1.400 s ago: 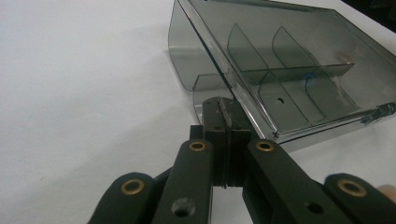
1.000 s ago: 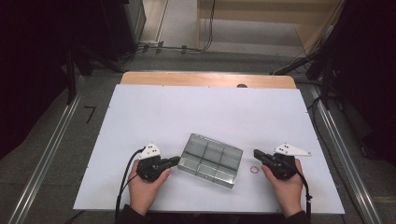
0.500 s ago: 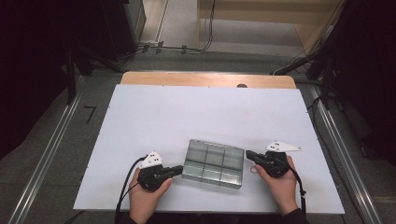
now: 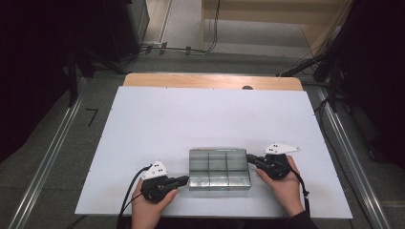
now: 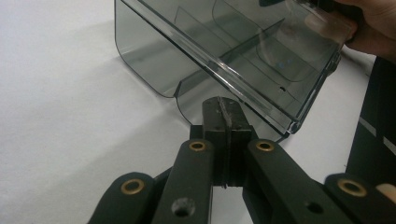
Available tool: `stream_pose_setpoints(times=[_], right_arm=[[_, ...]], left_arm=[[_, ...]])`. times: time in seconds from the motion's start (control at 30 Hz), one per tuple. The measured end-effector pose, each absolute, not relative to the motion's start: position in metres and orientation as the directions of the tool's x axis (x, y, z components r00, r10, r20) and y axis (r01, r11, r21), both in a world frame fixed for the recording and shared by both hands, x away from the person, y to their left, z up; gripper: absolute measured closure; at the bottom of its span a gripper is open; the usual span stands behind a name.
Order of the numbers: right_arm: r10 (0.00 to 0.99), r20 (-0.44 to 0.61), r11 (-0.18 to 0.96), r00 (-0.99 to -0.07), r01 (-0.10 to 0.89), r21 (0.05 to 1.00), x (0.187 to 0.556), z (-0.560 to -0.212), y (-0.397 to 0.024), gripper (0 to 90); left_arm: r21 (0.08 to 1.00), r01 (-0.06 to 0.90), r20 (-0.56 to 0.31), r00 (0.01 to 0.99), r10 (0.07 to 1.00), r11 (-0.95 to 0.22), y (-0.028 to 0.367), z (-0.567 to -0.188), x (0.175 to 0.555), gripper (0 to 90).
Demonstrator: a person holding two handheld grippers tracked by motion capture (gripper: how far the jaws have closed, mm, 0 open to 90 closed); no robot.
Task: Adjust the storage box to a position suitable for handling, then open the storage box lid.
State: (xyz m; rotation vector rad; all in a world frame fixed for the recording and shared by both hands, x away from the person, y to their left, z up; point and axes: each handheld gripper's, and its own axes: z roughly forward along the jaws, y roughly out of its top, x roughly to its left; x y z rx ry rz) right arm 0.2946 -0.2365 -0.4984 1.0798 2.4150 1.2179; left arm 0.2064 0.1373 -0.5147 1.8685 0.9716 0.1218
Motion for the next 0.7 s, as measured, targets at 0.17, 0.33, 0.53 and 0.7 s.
stream_pose_setpoints(times=[0.17,0.33,0.53,0.7], right_arm=[[0.688,0.119,0.369,-0.716,0.485,0.793,0.285,-0.492,-0.248,85.4],[0.636,0.122,0.389,-0.762,0.454,0.802,0.260,-0.487,-0.267,87.7],[0.597,0.094,0.453,-0.797,0.431,0.781,0.234,-0.488,-0.276,87.7],[0.577,0.122,0.466,-0.807,0.449,0.763,0.232,-0.500,-0.274,87.7]], left_arm=[[0.806,0.560,-0.314,0.679,0.664,-0.191,0.140,-0.514,0.206,90.0],[0.815,0.551,-0.313,0.680,0.663,-0.179,0.145,-0.512,0.207,90.0],[0.814,0.552,-0.315,0.681,0.661,-0.182,0.149,-0.513,0.204,90.0],[0.808,0.554,-0.311,0.688,0.656,-0.198,0.145,-0.515,0.206,90.0]])
